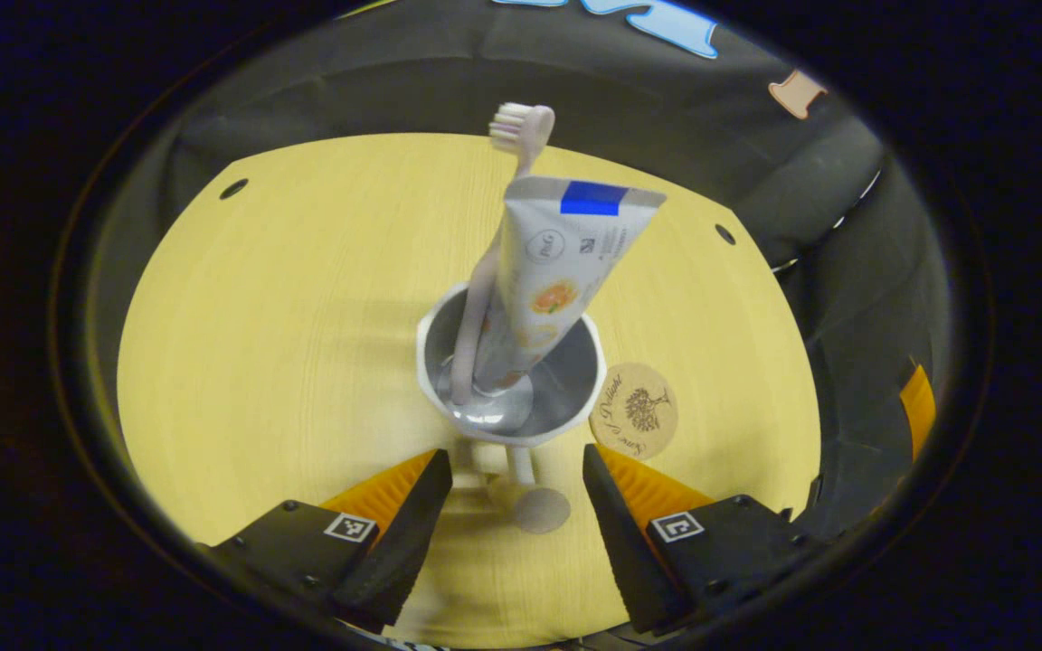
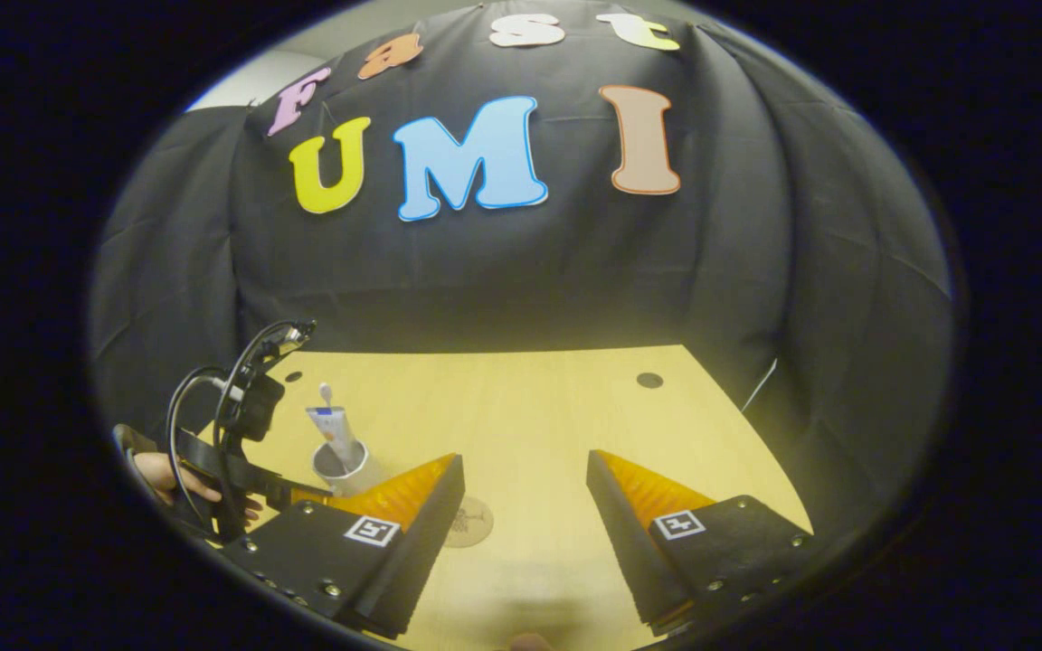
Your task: Put the toothbrush and toothpaste on the desktop into the cup, then pick up the cup and place it on the coaster on the desktop.
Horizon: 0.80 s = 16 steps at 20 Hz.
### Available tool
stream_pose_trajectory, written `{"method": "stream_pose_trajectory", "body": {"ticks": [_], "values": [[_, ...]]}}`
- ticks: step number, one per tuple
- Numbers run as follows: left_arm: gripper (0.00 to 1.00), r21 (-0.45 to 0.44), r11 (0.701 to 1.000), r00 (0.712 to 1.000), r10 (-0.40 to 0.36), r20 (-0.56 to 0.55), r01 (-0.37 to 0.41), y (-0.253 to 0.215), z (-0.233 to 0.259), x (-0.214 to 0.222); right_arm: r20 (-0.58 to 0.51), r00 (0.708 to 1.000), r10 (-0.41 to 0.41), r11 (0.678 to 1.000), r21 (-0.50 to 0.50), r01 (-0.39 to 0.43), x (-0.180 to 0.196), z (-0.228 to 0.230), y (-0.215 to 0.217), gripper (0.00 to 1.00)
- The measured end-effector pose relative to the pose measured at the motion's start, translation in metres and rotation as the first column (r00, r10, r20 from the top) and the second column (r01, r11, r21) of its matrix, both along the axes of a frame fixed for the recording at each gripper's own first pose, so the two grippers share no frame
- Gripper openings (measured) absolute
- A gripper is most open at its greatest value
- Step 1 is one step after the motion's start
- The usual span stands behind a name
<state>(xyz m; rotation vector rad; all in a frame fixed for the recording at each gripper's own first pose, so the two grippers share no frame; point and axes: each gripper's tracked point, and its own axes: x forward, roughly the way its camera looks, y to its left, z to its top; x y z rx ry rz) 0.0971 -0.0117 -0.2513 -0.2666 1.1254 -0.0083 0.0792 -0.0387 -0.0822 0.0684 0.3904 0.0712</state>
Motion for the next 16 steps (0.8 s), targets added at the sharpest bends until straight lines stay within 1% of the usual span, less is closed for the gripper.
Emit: {"method": "stream_pose_trajectory", "body": {"ticks": [1, 2, 5, 6, 7, 8, 9, 10, 11, 12, 13, 15, 16], "values": [[0.94, 0.008, 1.000, 1.000, -0.003, -0.005, 0.003, 0.001, -0.001, 0.002, -0.003, 1.000, -0.003, 1.000, 0.002, 0.003, 0.000, -0.001, -0.001, 0.87], [0.89, 0.015, 1.000, 1.000, -0.002, -0.009, 0.003, 0.001, -0.002, 0.005, -0.007, 1.000, -0.006, 1.000, -0.002, 0.006, 0.000, -0.003, -0.004, 0.87], [0.87, 0.042, 0.999, 1.000, 0.013, -0.026, -0.012, 0.007, -0.008, 0.009, -0.016, 1.000, -0.010, 1.000, -0.015, 0.009, -0.002, -0.006, -0.008, 0.87], [0.78, 0.049, 0.999, 0.999, 0.019, -0.033, -0.018, 0.010, -0.009, 0.009, -0.020, 1.000, -0.012, 1.000, -0.017, 0.012, -0.002, -0.008, -0.010, 0.83], [0.70, 0.042, 0.999, 0.999, 0.025, -0.033, -0.023, 0.010, -0.009, 0.009, -0.024, 1.000, -0.017, 1.000, -0.018, 0.016, -0.003, -0.009, -0.013, 0.87], [0.75, 0.044, 0.999, 0.999, 0.032, -0.040, -0.030, 0.012, -0.010, 0.010, -0.031, 0.999, -0.021, 1.000, -0.015, 0.021, -0.003, -0.011, -0.014, 0.87], [0.72, 0.037, 0.999, 0.999, 0.033, -0.041, -0.031, 0.011, -0.008, 0.011, -0.036, 0.999, -0.026, 1.000, -0.010, 0.026, -0.003, -0.013, -0.016, 0.87], [0.66, 0.035, 0.999, 0.998, 0.032, -0.046, -0.030, 0.011, -0.006, 0.012, -0.042, 0.999, -0.031, 1.000, -0.002, 0.031, -0.003, -0.014, -0.017, 0.87], [0.67, 0.035, 0.999, 0.998, 0.039, -0.051, -0.037, 0.011, -0.004, 0.013, -0.045, 0.998, -0.035, 0.999, 0.004, 0.035, -0.003, -0.013, -0.018, 0.87], [0.54, 0.036, 0.999, 0.998, 0.040, -0.057, -0.038, 0.010, -0.001, 0.015, -0.048, 0.998, -0.038, 0.999, 0.009, 0.038, -0.003, -0.014, -0.018, 0.87], [0.49, 0.040, 0.999, 0.998, 0.033, -0.060, -0.031, 0.010, 0.003, 0.018, -0.050, 0.998, -0.039, 0.999, 0.011, 0.040, -0.002, -0.015, -0.018, 0.87], [0.47, 0.048, 0.998, 0.997, 0.031, -0.068, -0.027, 0.012, 0.011, 0.022, -0.054, 0.998, -0.041, 0.999, 0.007, 0.042, -0.004, -0.016, -0.021, 0.87], [0.41, 0.062, 0.998, 0.997, 0.033, -0.066, -0.029, 0.013, 0.016, 0.027, -0.057, 0.998, -0.042, 0.999, 0.006, 0.042, -0.004, -0.016, -0.021, 0.87]]}}
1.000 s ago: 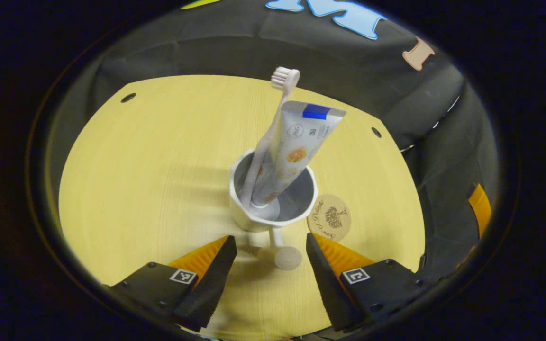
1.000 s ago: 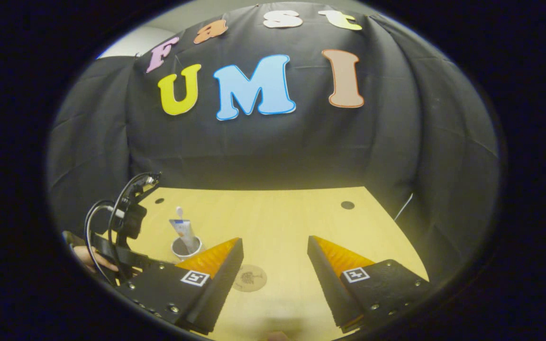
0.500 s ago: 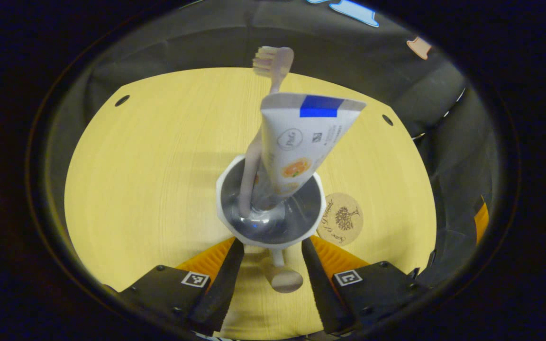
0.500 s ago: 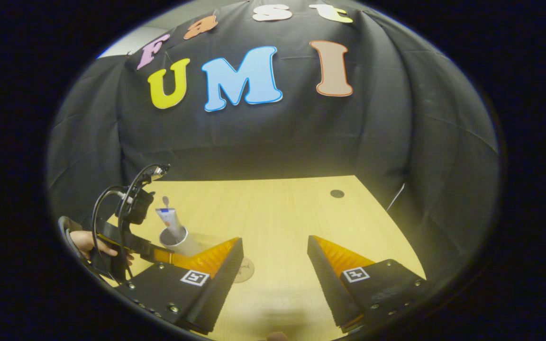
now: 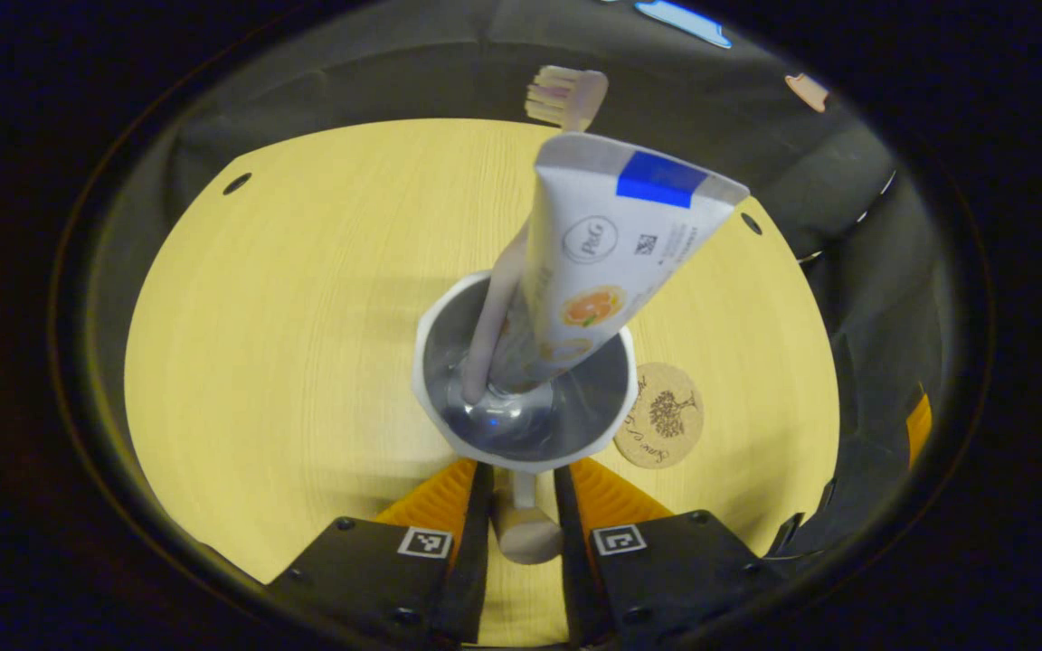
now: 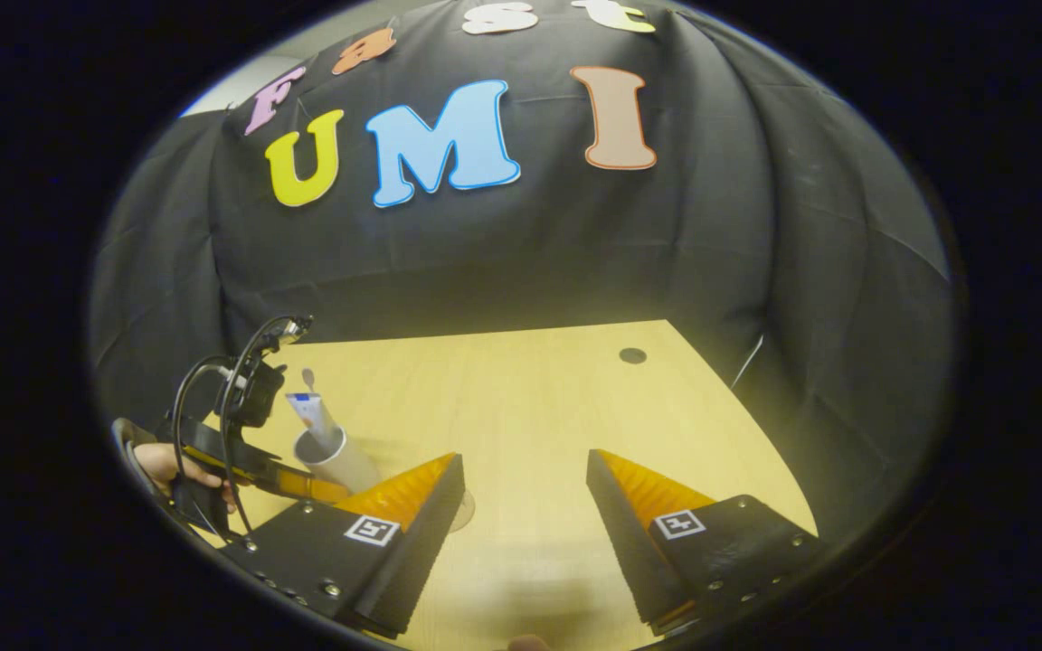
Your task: Put the toothbrush and toothpaste on the desktop into the cup, then pick up the cup and place it on the coaster on the desktop.
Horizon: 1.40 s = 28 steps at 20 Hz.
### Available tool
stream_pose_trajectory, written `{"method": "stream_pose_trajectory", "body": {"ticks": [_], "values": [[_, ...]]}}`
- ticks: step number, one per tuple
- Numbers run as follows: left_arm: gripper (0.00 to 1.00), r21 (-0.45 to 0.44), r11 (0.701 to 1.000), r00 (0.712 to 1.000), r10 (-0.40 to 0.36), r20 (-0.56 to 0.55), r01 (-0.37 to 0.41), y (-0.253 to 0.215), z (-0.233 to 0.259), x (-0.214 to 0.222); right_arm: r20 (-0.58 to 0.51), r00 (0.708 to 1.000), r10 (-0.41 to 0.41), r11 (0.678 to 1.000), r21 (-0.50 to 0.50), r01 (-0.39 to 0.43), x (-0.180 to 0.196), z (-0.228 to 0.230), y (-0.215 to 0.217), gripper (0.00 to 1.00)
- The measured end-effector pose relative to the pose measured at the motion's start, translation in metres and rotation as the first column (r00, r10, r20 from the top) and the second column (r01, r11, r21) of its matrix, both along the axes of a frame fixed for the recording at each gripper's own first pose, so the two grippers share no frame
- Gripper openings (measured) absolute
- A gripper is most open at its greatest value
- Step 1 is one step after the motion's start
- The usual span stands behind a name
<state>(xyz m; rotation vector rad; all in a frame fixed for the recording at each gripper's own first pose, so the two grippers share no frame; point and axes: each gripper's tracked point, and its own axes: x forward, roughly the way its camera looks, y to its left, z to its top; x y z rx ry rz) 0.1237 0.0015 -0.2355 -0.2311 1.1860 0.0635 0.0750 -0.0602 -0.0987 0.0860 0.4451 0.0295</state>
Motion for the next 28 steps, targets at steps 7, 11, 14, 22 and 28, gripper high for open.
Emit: {"method": "stream_pose_trajectory", "body": {"ticks": [7, 11, 14, 22, 28], "values": [[0.32, 0.065, 0.997, 0.999, -0.038, 0.028, 0.036, 0.008, 0.038, 0.039, -0.010, 1.000, 0.003, 1.000, 0.005, -0.003, -0.001, 0.000, -0.003, 0.87], [0.33, 0.031, 0.999, 0.999, -0.042, 0.032, 0.041, -0.009, 0.034, 0.032, -0.005, 1.000, -0.006, 1.000, 0.008, 0.006, 0.000, 0.003, -0.010, 0.87], [0.32, 0.026, 0.998, 0.997, -0.059, 0.043, 0.058, -0.021, 0.041, 0.033, -0.003, 1.000, -0.009, 1.000, 0.009, 0.009, -0.001, 0.003, -0.012, 0.87], [0.31, 0.014, 0.989, 0.988, -0.145, 0.062, 0.144, -0.072, 0.049, 0.040, 0.000, 1.000, -0.012, 1.000, 0.010, 0.012, -0.004, 0.004, -0.021, 0.87], [0.32, 0.013, 0.982, 0.980, -0.191, 0.047, 0.191, -0.103, 0.044, 0.043, -0.001, 1.000, -0.023, 1.000, 0.019, 0.023, -0.008, 0.004, -0.031, 0.87]]}}
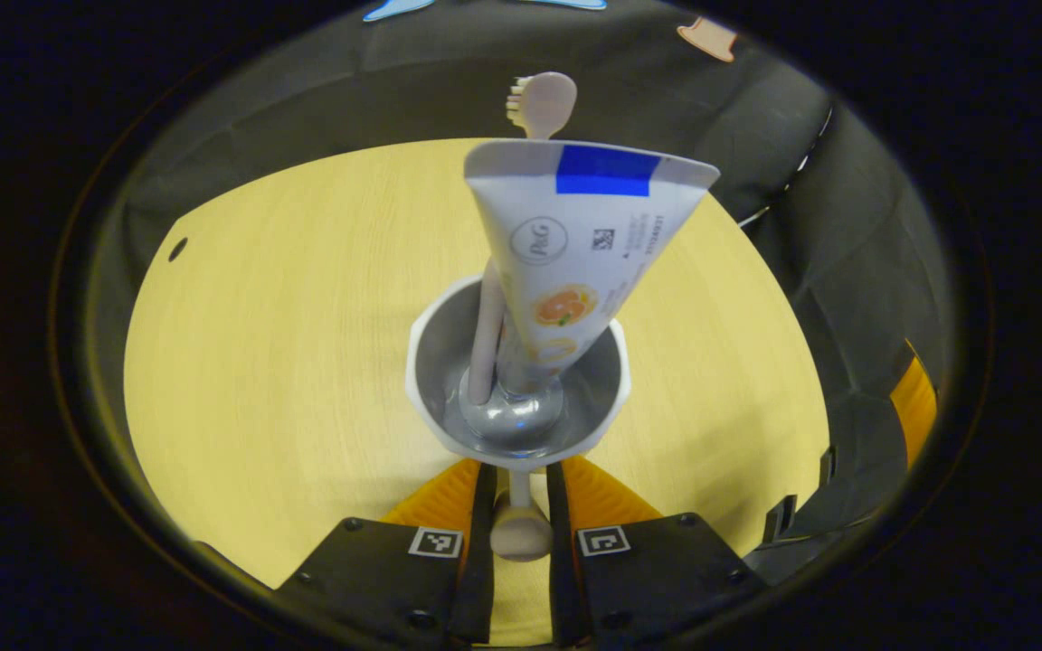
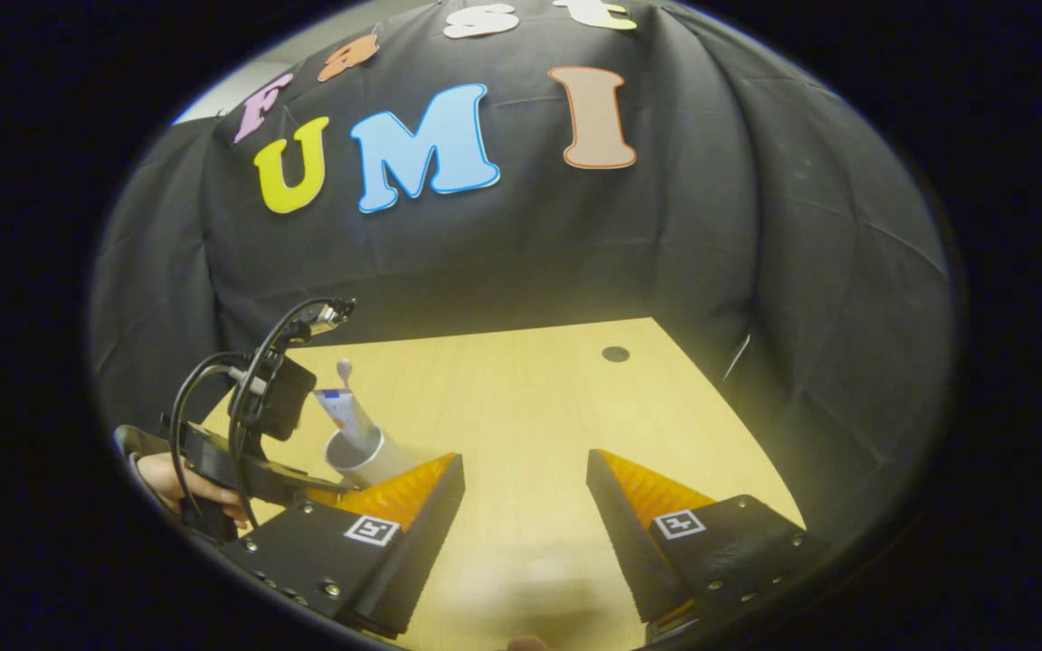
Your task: Put the toothbrush and toothpaste on the desktop into the cup, then pick up the cup and place it on the coaster on the desktop.
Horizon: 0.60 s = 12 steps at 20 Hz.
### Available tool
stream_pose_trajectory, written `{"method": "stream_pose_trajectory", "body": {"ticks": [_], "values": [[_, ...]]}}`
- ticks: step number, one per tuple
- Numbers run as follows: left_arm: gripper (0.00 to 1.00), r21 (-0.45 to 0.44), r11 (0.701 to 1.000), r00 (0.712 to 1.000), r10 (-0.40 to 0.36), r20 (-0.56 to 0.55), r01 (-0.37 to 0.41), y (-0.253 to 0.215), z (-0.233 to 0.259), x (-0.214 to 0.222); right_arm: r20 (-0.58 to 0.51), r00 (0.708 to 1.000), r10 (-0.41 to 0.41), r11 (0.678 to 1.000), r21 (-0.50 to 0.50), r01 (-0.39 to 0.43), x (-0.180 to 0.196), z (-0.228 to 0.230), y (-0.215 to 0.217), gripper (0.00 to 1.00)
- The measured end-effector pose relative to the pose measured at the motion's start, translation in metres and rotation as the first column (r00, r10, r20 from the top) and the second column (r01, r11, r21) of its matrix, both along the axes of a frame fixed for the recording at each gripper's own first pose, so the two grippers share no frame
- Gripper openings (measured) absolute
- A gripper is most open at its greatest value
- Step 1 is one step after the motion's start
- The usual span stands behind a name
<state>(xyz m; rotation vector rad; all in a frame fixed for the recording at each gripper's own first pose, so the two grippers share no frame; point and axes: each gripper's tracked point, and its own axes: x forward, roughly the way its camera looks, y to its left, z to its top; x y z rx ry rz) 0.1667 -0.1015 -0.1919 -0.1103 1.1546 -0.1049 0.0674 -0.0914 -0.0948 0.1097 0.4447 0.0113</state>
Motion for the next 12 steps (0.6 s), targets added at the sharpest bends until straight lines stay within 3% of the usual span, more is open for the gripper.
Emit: {"method": "stream_pose_trajectory", "body": {"ticks": [12], "values": [[0.32, 0.028, 1.000, 0.999, -0.006, -0.040, 0.007, -0.020, -0.017, -0.002, -0.005, 1.000, -0.007, 1.000, 0.026, 0.008, -0.001, -0.003, -0.018, 0.87]]}}
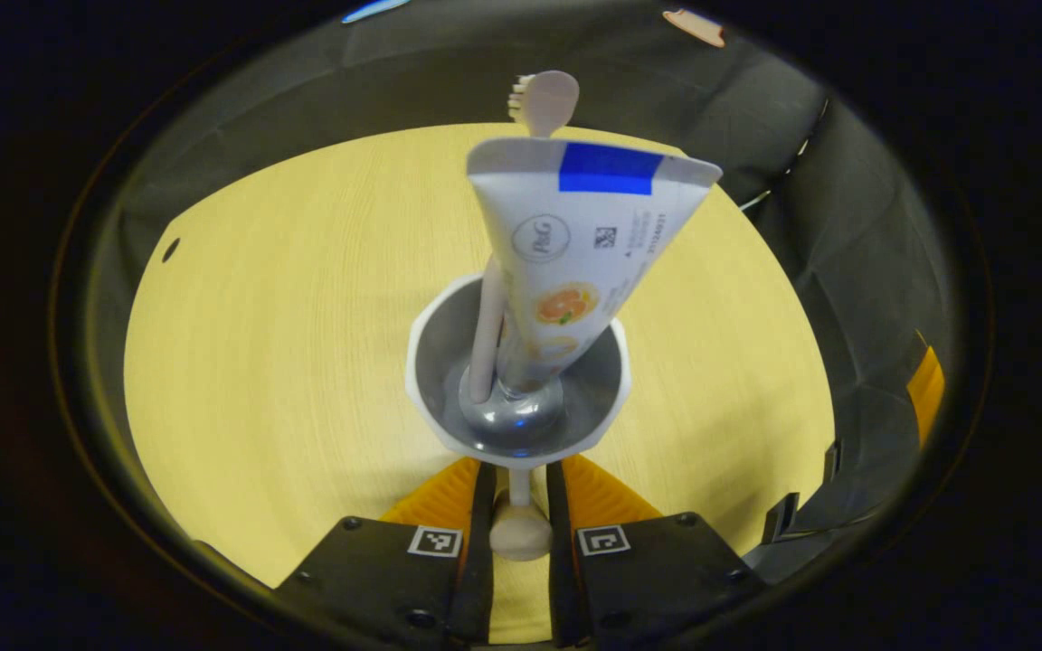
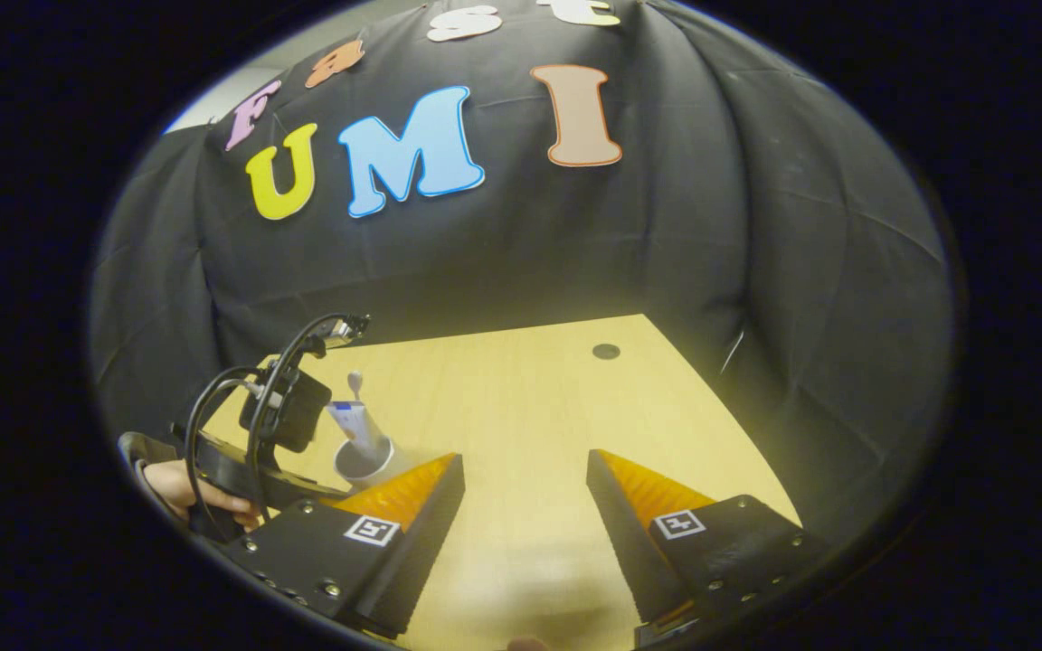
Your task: Put the toothbrush and toothpaste on the desktop into the cup, then pick up the cup and place it on the coaster on the desktop.
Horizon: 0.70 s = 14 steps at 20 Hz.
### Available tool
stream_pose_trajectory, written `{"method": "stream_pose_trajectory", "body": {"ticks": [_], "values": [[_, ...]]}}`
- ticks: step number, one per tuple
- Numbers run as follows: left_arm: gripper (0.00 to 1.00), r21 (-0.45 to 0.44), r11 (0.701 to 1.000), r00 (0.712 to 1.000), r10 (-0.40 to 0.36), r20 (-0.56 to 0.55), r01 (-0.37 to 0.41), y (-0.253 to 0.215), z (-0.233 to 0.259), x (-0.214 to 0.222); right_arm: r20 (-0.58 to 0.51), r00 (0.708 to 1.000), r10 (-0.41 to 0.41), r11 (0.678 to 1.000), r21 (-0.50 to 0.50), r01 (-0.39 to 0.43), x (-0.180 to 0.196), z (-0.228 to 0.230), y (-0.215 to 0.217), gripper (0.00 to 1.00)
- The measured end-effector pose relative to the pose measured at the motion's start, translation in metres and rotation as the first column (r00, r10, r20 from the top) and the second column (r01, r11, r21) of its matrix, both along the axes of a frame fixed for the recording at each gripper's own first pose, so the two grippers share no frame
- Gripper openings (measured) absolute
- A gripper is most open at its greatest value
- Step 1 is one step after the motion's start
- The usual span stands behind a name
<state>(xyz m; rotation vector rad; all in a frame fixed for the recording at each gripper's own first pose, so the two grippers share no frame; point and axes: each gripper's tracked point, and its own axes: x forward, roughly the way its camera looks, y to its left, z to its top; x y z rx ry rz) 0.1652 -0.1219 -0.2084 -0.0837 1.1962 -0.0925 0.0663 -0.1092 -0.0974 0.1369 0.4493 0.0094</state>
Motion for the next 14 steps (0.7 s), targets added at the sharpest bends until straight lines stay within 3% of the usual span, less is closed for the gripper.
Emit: {"method": "stream_pose_trajectory", "body": {"ticks": [8, 12, 14], "values": [[0.33, 0.071, 0.997, 1.000, -0.025, -0.016, 0.027, -0.003, -0.004, -0.004, 0.005, 0.999, 0.037, 0.999, 0.005, -0.037, -0.001, 0.003, 0.003, 0.87], [0.33, 0.051, 0.999, 1.000, 0.008, -0.007, -0.008, -0.005, -0.002, -0.009, 0.020, 0.997, 0.076, 0.997, 0.009, -0.076, -0.004, 0.010, 0.007, 0.87], [0.54, 0.021, 0.999, 0.999, 0.037, 0.009, -0.037, -0.010, 0.002, -0.017, 0.033, 0.994, 0.100, 0.995, -0.002, -0.100, -0.007, 0.015, 0.008, 0.87]]}}
